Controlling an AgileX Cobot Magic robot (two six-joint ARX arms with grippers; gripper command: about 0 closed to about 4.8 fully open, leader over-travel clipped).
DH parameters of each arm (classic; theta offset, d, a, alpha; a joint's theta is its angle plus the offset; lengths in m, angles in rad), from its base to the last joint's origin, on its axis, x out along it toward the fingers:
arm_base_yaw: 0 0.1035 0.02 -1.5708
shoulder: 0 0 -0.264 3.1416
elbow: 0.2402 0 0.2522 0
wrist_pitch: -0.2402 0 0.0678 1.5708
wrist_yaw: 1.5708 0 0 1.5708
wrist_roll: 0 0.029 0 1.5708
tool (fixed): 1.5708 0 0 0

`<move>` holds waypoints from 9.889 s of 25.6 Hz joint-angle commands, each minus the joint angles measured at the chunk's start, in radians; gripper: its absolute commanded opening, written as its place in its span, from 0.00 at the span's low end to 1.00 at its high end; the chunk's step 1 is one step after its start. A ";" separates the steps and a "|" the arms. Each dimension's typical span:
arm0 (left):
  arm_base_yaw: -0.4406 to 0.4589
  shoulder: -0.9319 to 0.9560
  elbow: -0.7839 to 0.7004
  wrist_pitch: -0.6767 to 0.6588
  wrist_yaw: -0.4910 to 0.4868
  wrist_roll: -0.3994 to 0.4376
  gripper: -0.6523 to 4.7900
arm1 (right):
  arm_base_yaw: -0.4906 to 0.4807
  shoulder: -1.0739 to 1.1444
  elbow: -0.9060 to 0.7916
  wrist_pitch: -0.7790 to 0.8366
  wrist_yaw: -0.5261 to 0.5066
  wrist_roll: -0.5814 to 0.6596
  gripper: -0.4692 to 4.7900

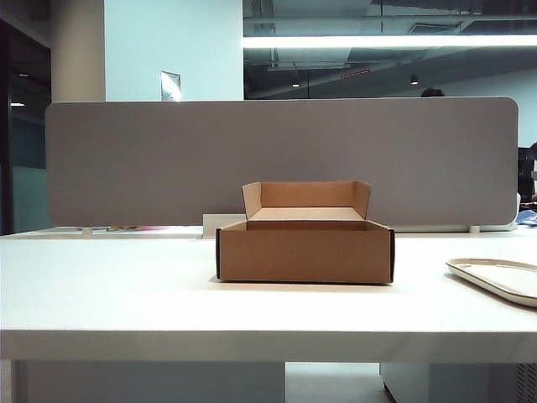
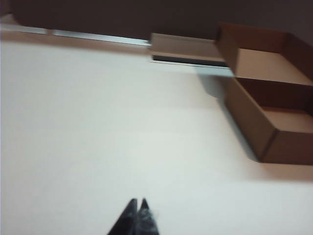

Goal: Pick up the lid and place it into the paper box.

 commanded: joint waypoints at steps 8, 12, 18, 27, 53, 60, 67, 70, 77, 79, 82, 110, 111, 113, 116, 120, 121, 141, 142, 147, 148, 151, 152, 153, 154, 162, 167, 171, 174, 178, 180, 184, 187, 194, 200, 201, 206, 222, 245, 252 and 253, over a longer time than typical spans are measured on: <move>-0.002 0.001 0.005 0.032 0.246 0.026 0.11 | -0.002 0.307 0.163 -0.111 -0.005 0.042 0.24; -0.017 0.001 0.005 0.032 0.253 0.026 0.11 | -0.007 0.383 0.183 -0.150 -0.011 0.056 0.43; -0.061 0.001 0.005 0.032 0.253 0.026 0.11 | -0.077 0.457 0.202 -0.210 -0.083 0.127 0.52; -0.125 0.001 0.005 0.031 0.252 0.026 0.11 | -0.314 0.585 0.202 -0.267 -0.369 0.288 0.59; -0.124 0.001 0.005 0.031 0.240 0.026 0.11 | -0.320 0.800 0.201 -0.252 -0.311 0.279 0.59; -0.124 0.001 0.005 0.031 0.222 0.026 0.11 | -0.319 0.838 0.201 -0.227 -0.314 0.279 0.59; -0.124 0.001 0.005 0.031 0.200 0.026 0.11 | -0.320 0.874 0.201 -0.217 -0.337 0.280 0.58; -0.124 0.001 0.005 0.031 0.200 0.026 0.11 | -0.319 0.887 0.201 -0.208 -0.359 0.280 0.58; -0.124 0.001 0.005 0.032 0.200 0.026 0.11 | -0.319 0.898 0.201 -0.193 -0.359 0.279 0.40; -0.124 0.001 0.005 0.031 0.200 0.026 0.11 | -0.319 0.898 0.201 -0.185 -0.359 0.280 0.40; -0.124 0.001 0.005 0.031 0.200 0.026 0.11 | -0.319 0.898 0.201 -0.180 -0.359 0.279 0.22; -0.123 0.001 0.005 0.032 0.200 0.026 0.11 | -0.165 0.757 0.410 -0.142 -0.556 0.287 0.08; -0.123 0.001 0.005 0.032 0.200 0.026 0.11 | -0.145 0.757 0.429 -0.150 -0.557 0.287 0.08; -0.123 0.001 0.005 0.032 0.200 0.026 0.11 | -0.094 0.759 0.471 -0.161 -0.557 0.287 0.08; -0.123 0.001 0.005 0.032 0.200 0.026 0.11 | -0.024 0.769 0.520 -0.158 -0.535 0.287 0.08; -0.123 0.001 0.005 0.032 0.200 0.026 0.11 | 0.059 0.810 0.594 -0.158 -0.465 0.282 0.08; -0.123 0.001 0.005 0.033 0.200 0.026 0.11 | 0.077 0.827 0.613 -0.158 -0.444 0.283 0.08; -0.123 0.001 0.005 0.063 0.200 0.026 0.11 | 0.220 1.148 0.706 0.085 -0.331 0.283 0.08; -0.123 0.001 0.005 0.067 0.200 0.026 0.11 | 0.224 1.157 0.706 0.091 -0.330 0.283 0.09; -0.123 0.001 0.005 0.090 0.200 0.026 0.11 | 0.230 1.174 0.705 0.094 -0.333 0.283 0.18; -0.122 0.001 0.005 0.091 0.200 0.026 0.11 | 0.230 1.174 0.705 0.094 -0.333 0.283 0.23; -0.122 0.001 0.005 0.091 0.200 0.026 0.11 | 0.231 1.174 0.706 0.095 -0.333 0.283 0.31; -0.122 0.001 0.005 0.091 0.200 0.026 0.11 | 0.231 1.174 0.706 0.093 -0.333 0.283 0.32; -0.122 0.001 0.005 0.091 0.200 0.026 0.11 | 0.231 1.174 0.706 0.091 -0.335 0.283 0.32; -0.122 0.001 0.005 0.091 0.200 0.026 0.11 | 0.231 1.174 0.706 0.090 -0.343 0.283 0.32; -0.122 0.001 0.005 0.091 0.199 0.026 0.11 | 0.231 1.138 0.706 0.111 -0.374 0.283 0.36; -0.122 0.001 0.005 0.096 0.200 0.026 0.11 | 0.231 1.054 0.706 0.107 -0.374 0.275 0.30; -0.123 0.001 0.005 0.097 0.200 0.026 0.11 | 0.231 0.968 0.706 0.079 -0.373 0.271 0.09; -0.122 0.001 0.005 0.097 0.200 0.026 0.11 | 0.231 0.905 0.705 0.045 -0.368 0.220 0.08; -0.122 0.001 0.005 0.097 0.200 0.026 0.11 | 0.231 0.832 0.704 -0.047 -0.309 0.145 0.08; -0.122 0.001 0.005 0.097 0.200 0.026 0.11 | 0.231 0.802 0.703 -0.111 -0.293 0.126 0.08; -0.122 0.001 0.005 0.097 0.200 0.026 0.11 | 0.231 0.741 0.698 -0.240 -0.277 0.088 0.08; -0.122 0.001 0.005 0.097 0.200 0.026 0.11 | 0.231 0.704 0.671 -0.235 -0.274 0.089 0.08; -0.122 0.001 0.005 0.096 0.200 0.026 0.11 | 0.230 0.496 0.465 -0.172 -0.136 0.100 0.08; -0.122 0.001 0.005 0.096 0.198 0.026 0.11 | 0.228 0.295 0.283 -0.121 -0.032 0.111 0.08; -0.122 0.001 0.005 0.096 0.190 0.026 0.11 | 0.228 0.266 0.259 -0.114 -0.018 0.122 0.08; -0.122 0.001 0.005 0.096 0.127 0.024 0.11 | 0.225 0.107 0.141 -0.104 0.056 0.129 0.08; -0.122 0.001 0.004 0.095 0.109 0.024 0.11 | 0.225 -0.402 -0.235 -0.108 0.208 0.186 0.08; -0.122 0.001 0.003 0.058 -0.168 0.075 0.11 | 0.220 -0.599 -0.458 -0.103 0.240 0.154 0.08; -0.122 0.001 0.003 0.057 -0.178 0.071 0.12 | 0.223 -0.600 -0.458 -0.103 0.228 0.141 0.09; -0.122 0.001 0.003 0.057 -0.178 0.071 0.12 | 0.224 -0.600 -0.458 -0.103 0.229 0.141 0.09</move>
